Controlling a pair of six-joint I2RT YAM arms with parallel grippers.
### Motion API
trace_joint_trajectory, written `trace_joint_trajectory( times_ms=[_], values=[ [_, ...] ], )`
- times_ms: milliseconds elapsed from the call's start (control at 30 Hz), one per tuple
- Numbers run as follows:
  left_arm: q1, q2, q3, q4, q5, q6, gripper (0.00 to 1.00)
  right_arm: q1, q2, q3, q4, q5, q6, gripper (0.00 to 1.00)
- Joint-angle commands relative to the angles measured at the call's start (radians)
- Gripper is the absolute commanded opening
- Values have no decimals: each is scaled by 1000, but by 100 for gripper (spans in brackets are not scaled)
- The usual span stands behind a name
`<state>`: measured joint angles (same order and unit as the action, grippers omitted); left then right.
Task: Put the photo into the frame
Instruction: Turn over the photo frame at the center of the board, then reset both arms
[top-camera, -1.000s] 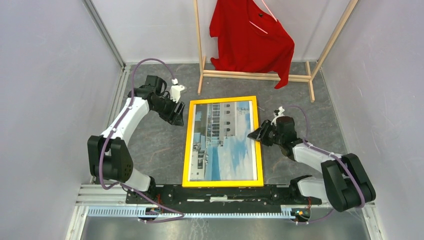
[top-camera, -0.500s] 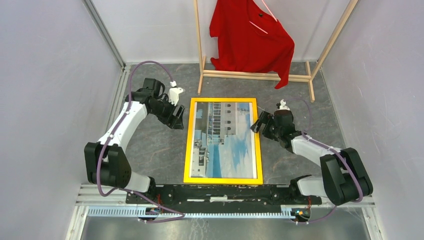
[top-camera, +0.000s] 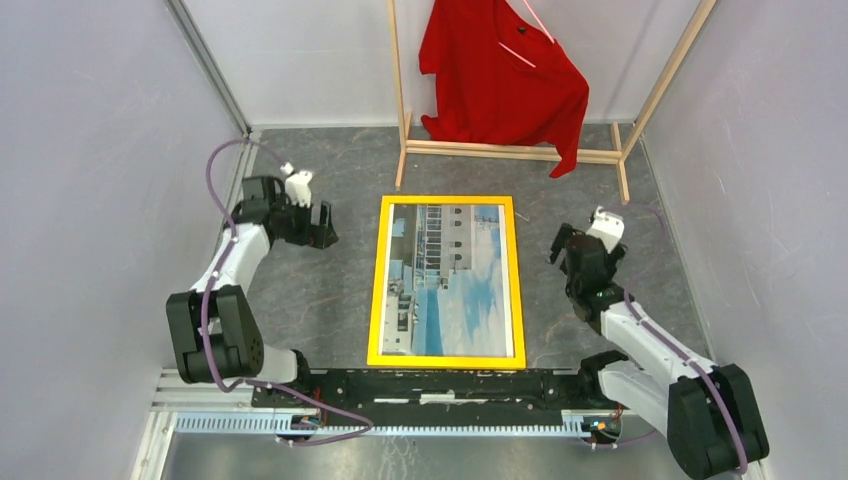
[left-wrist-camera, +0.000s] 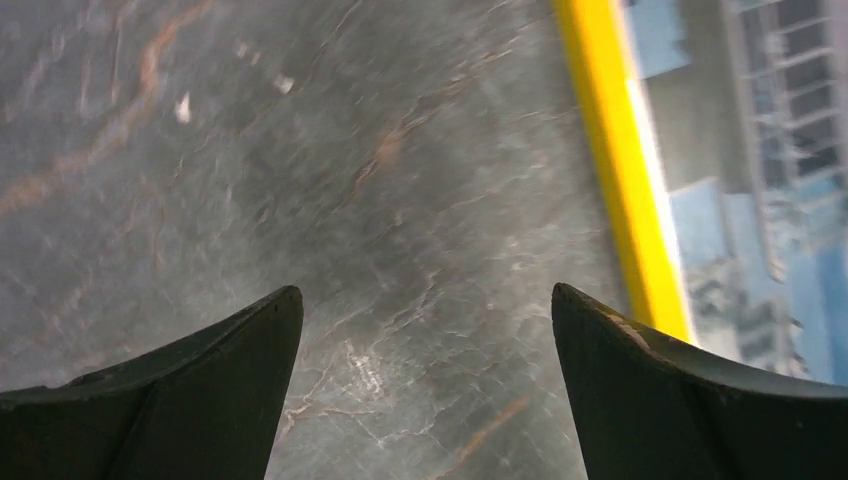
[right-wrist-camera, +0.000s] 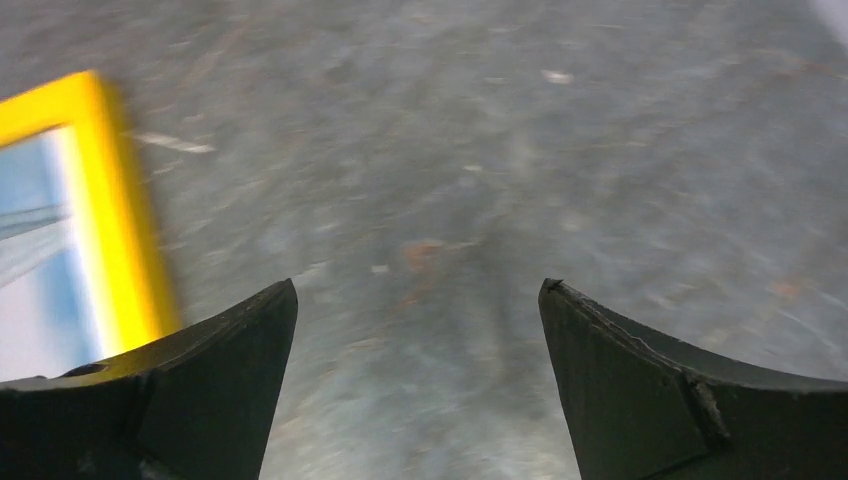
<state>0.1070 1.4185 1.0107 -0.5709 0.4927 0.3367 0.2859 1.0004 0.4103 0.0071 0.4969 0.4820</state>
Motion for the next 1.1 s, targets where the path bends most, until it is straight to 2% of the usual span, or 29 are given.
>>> trace_joint_trajectory(
  times_ms=[0,167,300,400,500,633,700,767,833,900,967,1067],
  values=[
    [24,-69,-233,516,-156,-252,100,-2,-6,-143,259,408,-94,98],
    [25,-41,-366,726,-137,-271,100,-5,85,-199,438,533,-179,98],
    [26,-83,-555,1068,-193,-320,100,-12,113,-243,600,554,-295,98],
    [26,-75,-638,1226,-233,-334,100,-18,120,-311,746,558,-351,98],
    [26,-63,-676,1335,-263,-373,100,-24,140,-392,954,531,-430,98],
    [26,-56,-766,1592,-275,-393,100,-37,220,-482,1239,465,-548,98],
    [23,-45,-790,1646,-255,-398,100,-52,253,-492,1285,406,-547,98],
    [21,9,-843,1803,-236,-407,100,-59,297,-509,1377,357,-582,98],
    [13,68,-885,1957,-171,-378,100,-63,300,-507,1367,211,-626,98],
    [-31,72,-876,1925,-207,-334,100,-64,350,-540,1478,56,-692,98],
    [-64,114,-835,1874,-237,-297,100,-64,420,-567,1632,48,-723,98],
    [-64,109,-806,1811,-259,-301,100,-95,382,-501,1428,21,-672,98]
  ],
)
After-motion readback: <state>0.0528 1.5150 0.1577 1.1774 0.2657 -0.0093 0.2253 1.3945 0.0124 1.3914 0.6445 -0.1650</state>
